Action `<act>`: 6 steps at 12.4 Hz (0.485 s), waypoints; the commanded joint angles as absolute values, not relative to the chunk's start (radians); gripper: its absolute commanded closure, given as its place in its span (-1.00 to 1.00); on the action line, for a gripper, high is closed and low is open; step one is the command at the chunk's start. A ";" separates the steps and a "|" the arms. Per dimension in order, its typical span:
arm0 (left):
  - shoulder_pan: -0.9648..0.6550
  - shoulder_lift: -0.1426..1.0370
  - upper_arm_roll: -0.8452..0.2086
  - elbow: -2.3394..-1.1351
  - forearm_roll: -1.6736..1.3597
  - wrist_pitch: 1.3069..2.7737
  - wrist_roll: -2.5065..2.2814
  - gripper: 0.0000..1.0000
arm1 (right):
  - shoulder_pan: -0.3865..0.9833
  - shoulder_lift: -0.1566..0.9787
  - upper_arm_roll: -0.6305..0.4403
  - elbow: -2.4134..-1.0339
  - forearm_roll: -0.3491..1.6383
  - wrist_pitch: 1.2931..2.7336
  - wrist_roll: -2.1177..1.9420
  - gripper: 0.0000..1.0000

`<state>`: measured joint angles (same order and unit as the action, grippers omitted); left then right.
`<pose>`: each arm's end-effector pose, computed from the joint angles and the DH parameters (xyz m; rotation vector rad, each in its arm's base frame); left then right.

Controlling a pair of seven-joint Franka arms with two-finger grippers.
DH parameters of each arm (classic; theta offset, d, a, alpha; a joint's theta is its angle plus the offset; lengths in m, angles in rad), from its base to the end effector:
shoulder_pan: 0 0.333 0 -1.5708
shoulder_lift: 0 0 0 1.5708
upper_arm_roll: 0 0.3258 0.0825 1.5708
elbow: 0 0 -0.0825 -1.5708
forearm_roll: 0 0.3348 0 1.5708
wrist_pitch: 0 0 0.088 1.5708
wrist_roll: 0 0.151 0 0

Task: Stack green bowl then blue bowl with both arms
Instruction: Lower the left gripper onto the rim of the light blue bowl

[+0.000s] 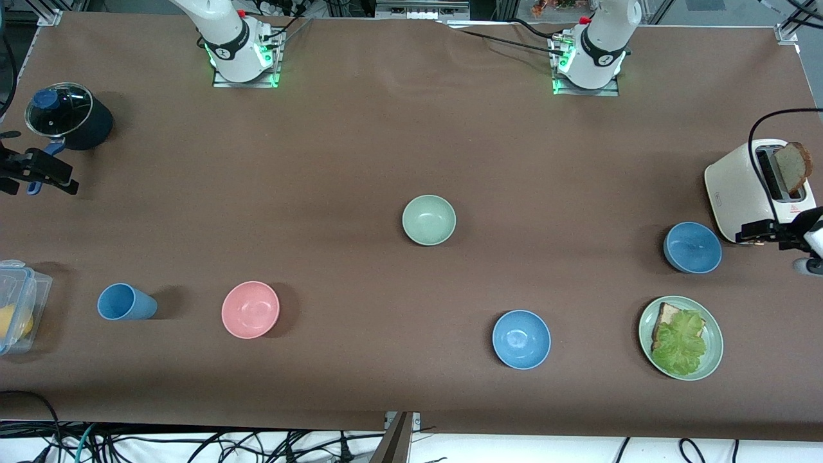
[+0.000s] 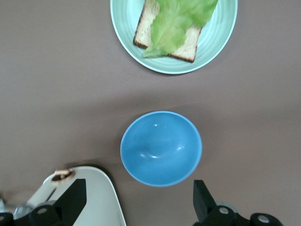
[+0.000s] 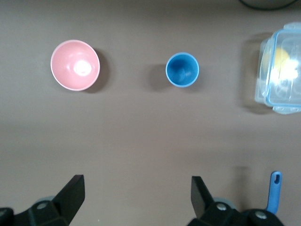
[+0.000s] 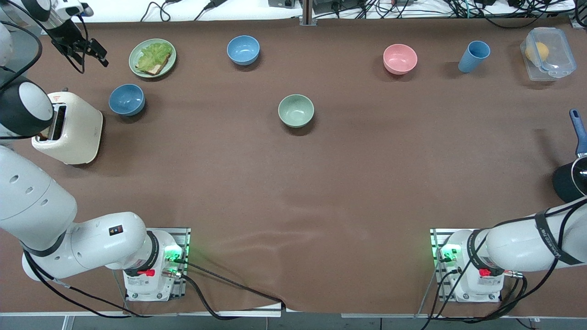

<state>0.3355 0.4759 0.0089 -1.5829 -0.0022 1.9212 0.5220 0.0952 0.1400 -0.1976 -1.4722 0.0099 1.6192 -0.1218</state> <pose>0.5871 0.2097 0.3391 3.0676 -0.2728 -0.1940 0.5515 -0.0478 0.5637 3.1229 0.0328 0.0120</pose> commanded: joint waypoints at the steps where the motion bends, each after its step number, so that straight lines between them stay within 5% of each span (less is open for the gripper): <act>1: 0.363 0.564 0.002 -1.558 -0.014 1.969 0.684 -1.00 | 0.019 0.060 -0.112 -1.561 -0.009 1.583 -0.127 -1.00; 6: 0.368 0.606 0.002 -1.647 -0.014 2.141 0.808 -1.00 | -0.011 0.031 -0.060 -1.598 -0.009 1.566 -0.060 -1.00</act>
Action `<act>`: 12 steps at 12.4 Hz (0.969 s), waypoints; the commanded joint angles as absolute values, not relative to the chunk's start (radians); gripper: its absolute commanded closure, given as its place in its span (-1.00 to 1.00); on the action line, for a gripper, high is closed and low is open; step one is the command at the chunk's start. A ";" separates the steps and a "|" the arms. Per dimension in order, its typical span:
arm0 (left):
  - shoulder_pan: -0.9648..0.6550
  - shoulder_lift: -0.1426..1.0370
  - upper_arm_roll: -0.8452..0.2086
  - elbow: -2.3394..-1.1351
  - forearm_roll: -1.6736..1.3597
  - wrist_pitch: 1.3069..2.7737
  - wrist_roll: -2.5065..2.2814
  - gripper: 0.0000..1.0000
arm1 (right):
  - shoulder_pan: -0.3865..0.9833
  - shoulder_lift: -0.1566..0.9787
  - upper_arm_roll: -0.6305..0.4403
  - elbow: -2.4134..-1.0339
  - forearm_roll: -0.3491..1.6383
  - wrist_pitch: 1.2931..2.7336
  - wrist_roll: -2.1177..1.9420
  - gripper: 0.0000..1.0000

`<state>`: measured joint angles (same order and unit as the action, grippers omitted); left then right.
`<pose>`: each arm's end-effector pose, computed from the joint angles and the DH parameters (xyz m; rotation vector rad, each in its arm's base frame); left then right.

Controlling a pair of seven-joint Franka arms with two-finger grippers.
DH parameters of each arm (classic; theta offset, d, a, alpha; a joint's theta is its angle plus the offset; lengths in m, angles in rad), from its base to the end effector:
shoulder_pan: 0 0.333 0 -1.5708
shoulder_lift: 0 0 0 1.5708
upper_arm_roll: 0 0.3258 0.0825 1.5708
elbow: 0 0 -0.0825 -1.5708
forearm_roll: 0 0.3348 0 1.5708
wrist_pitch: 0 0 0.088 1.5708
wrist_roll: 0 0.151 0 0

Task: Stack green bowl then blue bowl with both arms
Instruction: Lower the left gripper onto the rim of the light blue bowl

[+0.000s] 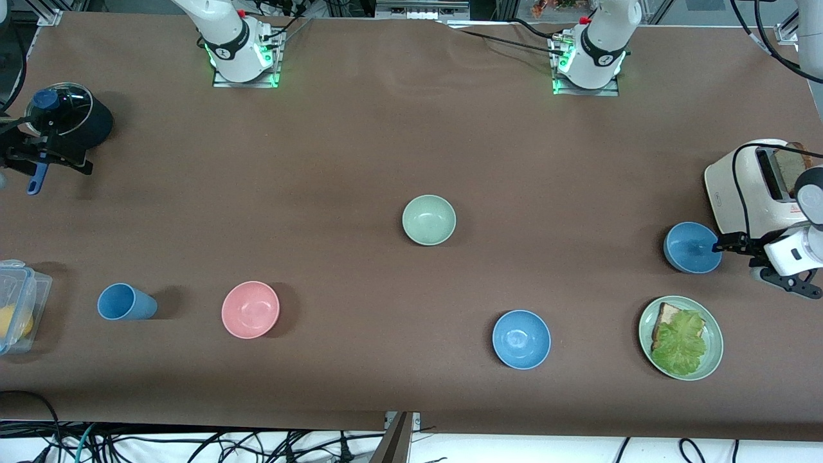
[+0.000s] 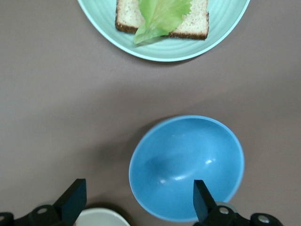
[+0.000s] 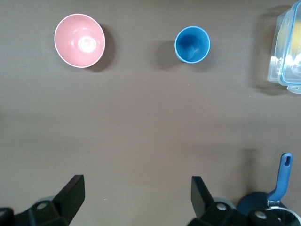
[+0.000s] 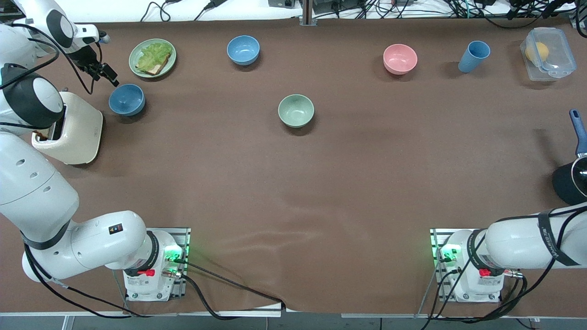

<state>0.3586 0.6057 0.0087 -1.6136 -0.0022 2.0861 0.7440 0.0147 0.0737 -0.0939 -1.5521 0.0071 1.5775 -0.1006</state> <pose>0.5949 0.2281 0.2561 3.0148 -0.5747 -0.1765 0.5242 -0.0388 0.5609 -3.1360 -0.0334 0.0749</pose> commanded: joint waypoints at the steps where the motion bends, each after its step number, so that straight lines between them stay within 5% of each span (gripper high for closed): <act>1: 0.380 0.620 0.002 -1.654 -0.014 2.163 0.810 -1.00 | -0.011 0.032 -0.058 -1.594 -0.009 1.566 -0.064 -1.00; 5: 0.382 0.658 0.002 -1.654 -0.012 2.178 0.811 -0.88 | -0.009 0.046 -0.066 -1.578 -0.006 1.566 -0.107 -1.00; 9: 0.379 0.660 0.002 -1.666 0.005 2.178 0.811 0.73 | -0.006 0.048 -0.064 -1.575 -0.002 1.566 -0.095 -1.00; 12: 0.376 0.660 0.002 -1.664 0.009 2.180 0.807 0.86 | -0.008 0.048 -0.064 -1.575 -0.002 1.568 -0.095 -1.00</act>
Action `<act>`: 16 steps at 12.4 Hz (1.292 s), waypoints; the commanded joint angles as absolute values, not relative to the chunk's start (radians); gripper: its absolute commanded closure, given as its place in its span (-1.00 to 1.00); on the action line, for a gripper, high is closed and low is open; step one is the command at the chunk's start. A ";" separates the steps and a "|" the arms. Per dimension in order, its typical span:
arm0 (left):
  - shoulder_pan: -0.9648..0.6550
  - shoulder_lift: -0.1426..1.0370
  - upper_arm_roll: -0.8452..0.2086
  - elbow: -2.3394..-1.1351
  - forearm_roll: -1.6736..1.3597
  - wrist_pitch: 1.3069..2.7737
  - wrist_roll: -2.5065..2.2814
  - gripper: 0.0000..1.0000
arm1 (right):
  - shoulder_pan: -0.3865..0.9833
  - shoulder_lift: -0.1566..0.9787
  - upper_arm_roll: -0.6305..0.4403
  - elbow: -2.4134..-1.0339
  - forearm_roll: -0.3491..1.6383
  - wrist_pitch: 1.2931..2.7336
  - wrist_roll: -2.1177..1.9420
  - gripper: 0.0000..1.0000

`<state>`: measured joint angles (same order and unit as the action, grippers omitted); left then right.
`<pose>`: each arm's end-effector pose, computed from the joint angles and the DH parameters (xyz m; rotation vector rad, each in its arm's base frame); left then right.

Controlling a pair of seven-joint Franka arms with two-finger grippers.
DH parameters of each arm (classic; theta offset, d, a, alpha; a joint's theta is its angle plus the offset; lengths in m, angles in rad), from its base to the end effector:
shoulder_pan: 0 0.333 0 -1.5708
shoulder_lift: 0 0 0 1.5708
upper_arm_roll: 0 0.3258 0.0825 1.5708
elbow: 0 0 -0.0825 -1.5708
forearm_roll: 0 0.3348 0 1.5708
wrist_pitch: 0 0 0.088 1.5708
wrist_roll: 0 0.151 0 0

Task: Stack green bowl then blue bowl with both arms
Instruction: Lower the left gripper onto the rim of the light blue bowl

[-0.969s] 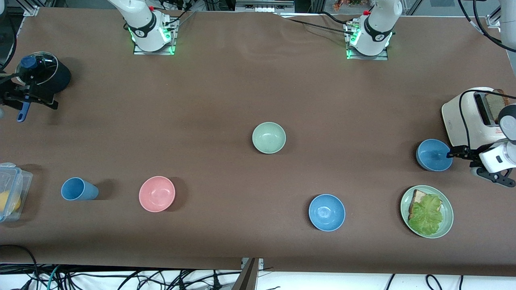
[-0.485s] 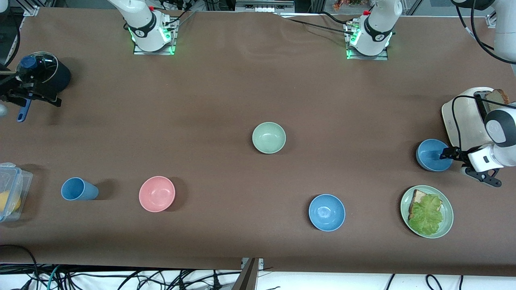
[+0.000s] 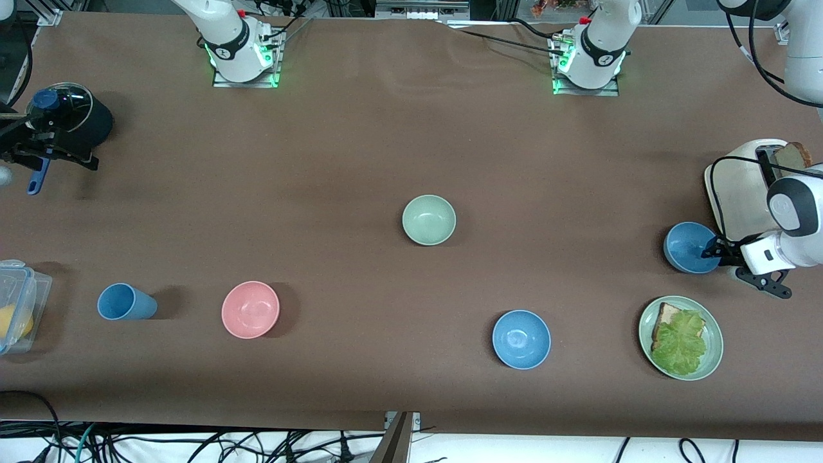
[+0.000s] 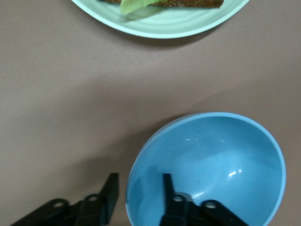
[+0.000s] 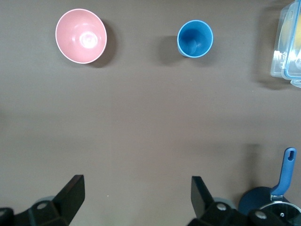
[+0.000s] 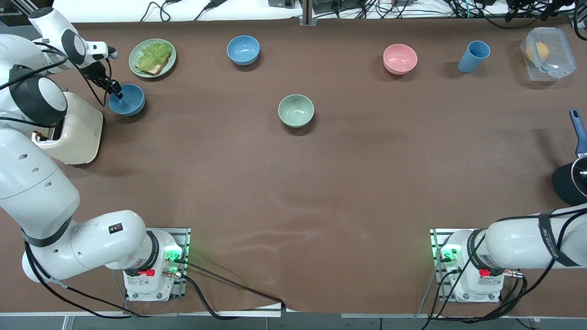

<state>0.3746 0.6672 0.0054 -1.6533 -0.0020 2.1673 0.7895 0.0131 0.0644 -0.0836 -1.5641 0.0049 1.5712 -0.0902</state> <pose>0.5867 0.2338 0.2075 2.9887 -0.6201 -0.1969 0.5203 -0.0347 0.5602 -3.1361 -0.0307 0.0893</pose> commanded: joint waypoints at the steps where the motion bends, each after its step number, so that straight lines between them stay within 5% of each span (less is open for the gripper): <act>1: 0.376 0.660 0.002 -1.664 0.009 2.180 0.808 0.99 | -0.009 0.048 -0.066 -1.575 -0.002 1.568 -0.095 -1.00; 8: 0.374 0.637 -0.006 -1.649 0.011 2.157 0.808 1.00 | -0.011 0.054 -0.080 -1.575 0.002 1.568 -0.100 -1.00; 16: 0.185 0.448 -0.021 -1.565 0.006 1.898 0.689 1.00 | -0.008 0.054 -0.078 -1.574 0.000 1.566 -0.098 -1.00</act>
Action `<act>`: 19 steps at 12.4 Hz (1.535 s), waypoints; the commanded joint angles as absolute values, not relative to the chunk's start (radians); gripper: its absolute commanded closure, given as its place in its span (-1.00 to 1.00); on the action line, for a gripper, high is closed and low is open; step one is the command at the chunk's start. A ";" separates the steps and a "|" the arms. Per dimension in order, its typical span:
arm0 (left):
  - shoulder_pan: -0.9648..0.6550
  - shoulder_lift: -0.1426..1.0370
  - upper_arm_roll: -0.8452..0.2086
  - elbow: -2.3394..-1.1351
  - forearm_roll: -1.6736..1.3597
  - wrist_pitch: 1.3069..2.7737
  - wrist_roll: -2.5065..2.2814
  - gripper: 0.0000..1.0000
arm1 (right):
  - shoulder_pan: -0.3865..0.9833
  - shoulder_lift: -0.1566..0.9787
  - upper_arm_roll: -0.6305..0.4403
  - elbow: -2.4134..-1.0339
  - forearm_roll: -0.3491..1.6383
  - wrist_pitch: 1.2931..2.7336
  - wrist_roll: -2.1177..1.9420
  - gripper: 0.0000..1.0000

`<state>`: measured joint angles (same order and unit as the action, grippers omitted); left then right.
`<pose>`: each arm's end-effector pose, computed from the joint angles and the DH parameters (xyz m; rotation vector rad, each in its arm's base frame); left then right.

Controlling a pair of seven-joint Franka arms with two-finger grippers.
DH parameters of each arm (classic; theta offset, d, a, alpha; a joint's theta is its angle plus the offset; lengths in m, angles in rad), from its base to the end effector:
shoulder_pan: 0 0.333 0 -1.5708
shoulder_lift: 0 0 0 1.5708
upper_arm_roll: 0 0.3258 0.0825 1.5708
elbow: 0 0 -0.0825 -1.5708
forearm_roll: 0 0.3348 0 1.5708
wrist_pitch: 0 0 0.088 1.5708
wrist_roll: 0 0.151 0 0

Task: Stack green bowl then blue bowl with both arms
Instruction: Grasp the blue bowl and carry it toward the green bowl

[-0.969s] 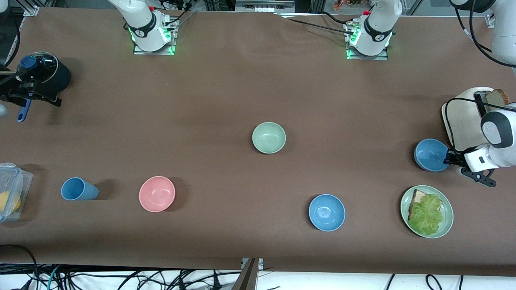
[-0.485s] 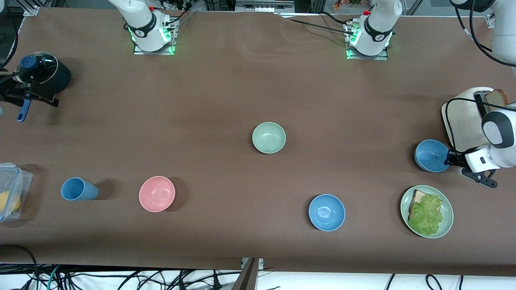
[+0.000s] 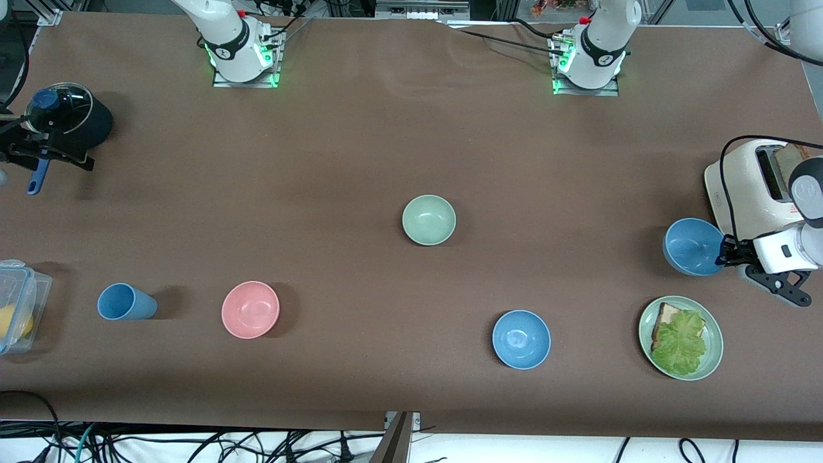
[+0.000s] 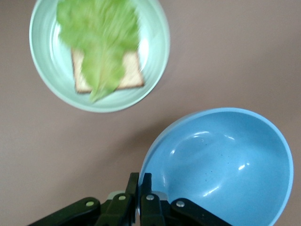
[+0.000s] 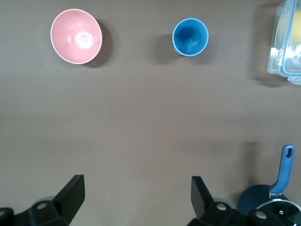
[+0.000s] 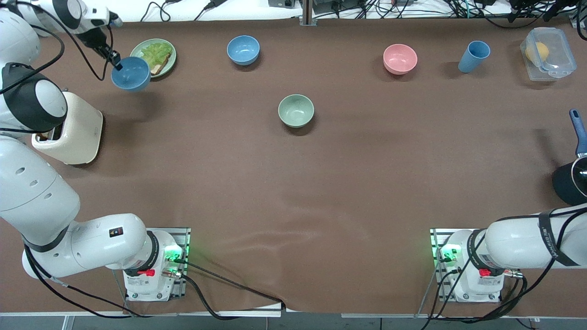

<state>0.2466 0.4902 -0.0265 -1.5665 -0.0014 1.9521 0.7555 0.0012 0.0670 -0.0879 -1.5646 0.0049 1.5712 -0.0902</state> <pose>0.6168 0.1399 0.3389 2.9692 -0.8095 -0.1321 0.5202 -0.0430 0.5586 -3.1358 -0.0053 0.0941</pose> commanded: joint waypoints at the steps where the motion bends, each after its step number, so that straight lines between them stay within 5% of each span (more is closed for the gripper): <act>1: 0.126 0.431 -0.023 -1.562 0.009 1.873 0.619 1.00 | -0.008 0.054 -0.078 -1.574 0.000 1.566 -0.098 -1.00; 7: -0.144 0.423 -0.076 -1.511 -0.011 1.752 0.092 1.00 | -0.008 0.054 -0.078 -1.574 0.002 1.568 -0.098 -1.00; 10: -0.213 0.460 -0.161 -1.511 -0.043 1.836 -0.144 1.00 | -0.006 0.054 -0.077 -1.574 0.002 1.572 -0.100 -1.00; 19: -0.445 0.566 -0.158 -1.526 -0.094 2.008 -0.363 1.00 | -0.008 0.054 -0.080 -1.574 0.000 1.575 -0.104 -1.00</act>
